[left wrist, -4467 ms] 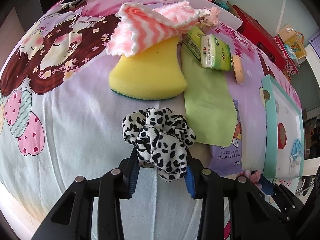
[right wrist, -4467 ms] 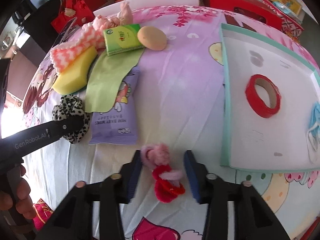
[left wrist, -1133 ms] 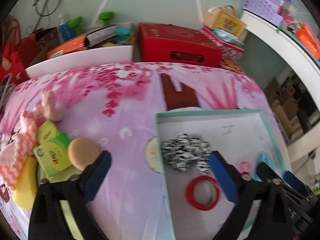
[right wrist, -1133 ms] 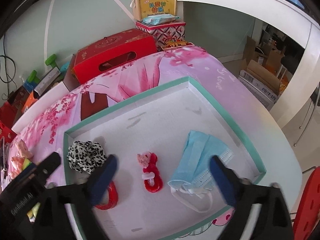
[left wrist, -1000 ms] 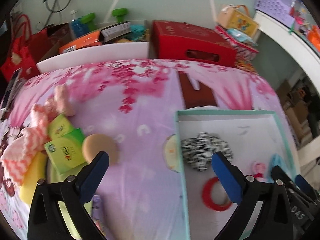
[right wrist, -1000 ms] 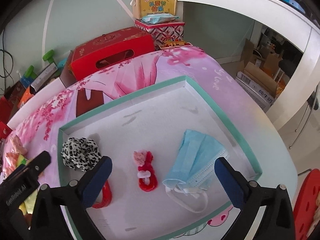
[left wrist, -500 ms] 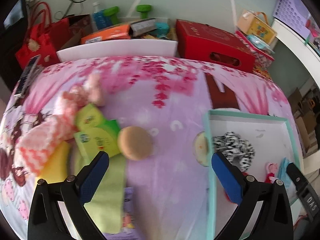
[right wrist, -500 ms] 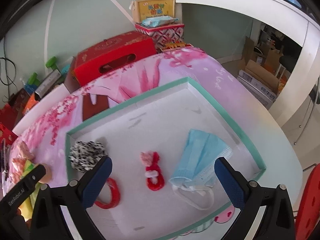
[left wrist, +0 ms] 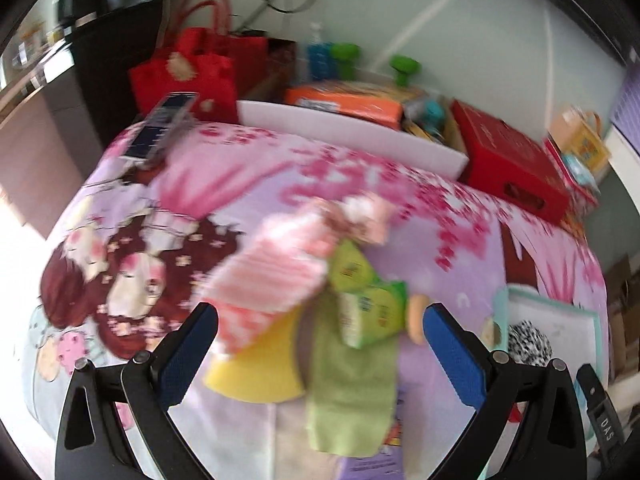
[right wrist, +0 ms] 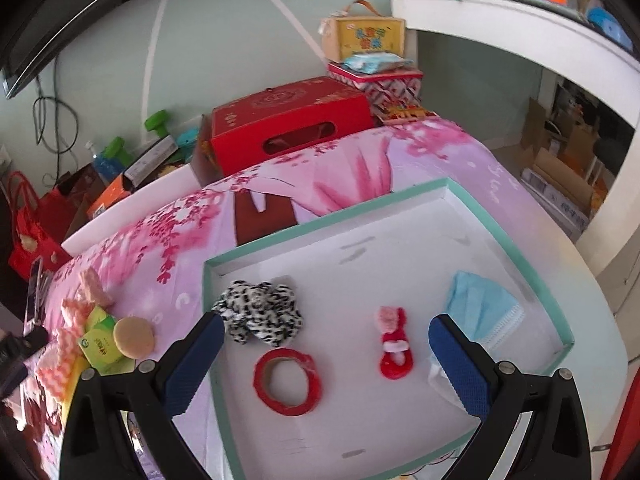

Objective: Organize soft objects
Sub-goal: 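Move both tools back toward the sponge, cloth and wipes pack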

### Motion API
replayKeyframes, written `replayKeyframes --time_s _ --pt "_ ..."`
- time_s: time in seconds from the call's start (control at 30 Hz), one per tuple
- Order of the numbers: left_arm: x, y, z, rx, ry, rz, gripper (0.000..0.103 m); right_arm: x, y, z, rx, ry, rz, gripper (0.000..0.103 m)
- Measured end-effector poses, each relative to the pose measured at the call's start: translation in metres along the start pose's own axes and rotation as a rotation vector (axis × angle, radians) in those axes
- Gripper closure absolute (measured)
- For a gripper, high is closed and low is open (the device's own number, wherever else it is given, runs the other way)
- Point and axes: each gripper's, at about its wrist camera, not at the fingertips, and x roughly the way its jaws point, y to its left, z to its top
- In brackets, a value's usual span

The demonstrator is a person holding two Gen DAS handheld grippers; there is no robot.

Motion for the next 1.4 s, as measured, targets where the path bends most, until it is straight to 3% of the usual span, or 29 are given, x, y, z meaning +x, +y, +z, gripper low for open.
replayKeyframes --time_s 0.27,0.4,0.6,0.97,1.2,1.4 --pt "-0.004 0.039 -0.006 -0.079 0.021 -0.025 0.001 -0.018 0.043 -0.008 -0.069 -0.048 0.101 0.000" --pt "-0.005 0.052 -0.011 -0.100 0.035 -0.039 0.001 -0.027 0.074 -0.018 -0.169 -0.067 0.107 0.000" --pt "0.000 0.072 -0.023 -0.136 0.067 -0.034 0.001 -0.028 0.102 -0.034 -0.200 -0.026 0.159 0.000" --pt "0.019 0.081 -0.047 -0.138 0.149 -0.036 0.001 -0.013 0.137 -0.075 -0.297 0.149 0.230 0.000" --pt "0.036 0.084 -0.060 -0.147 0.225 -0.032 0.001 0.007 0.146 -0.102 -0.312 0.313 0.290 0.000" --pt "0.048 0.088 -0.070 -0.186 0.276 -0.054 0.001 0.016 0.155 -0.119 -0.361 0.378 0.270 0.000"
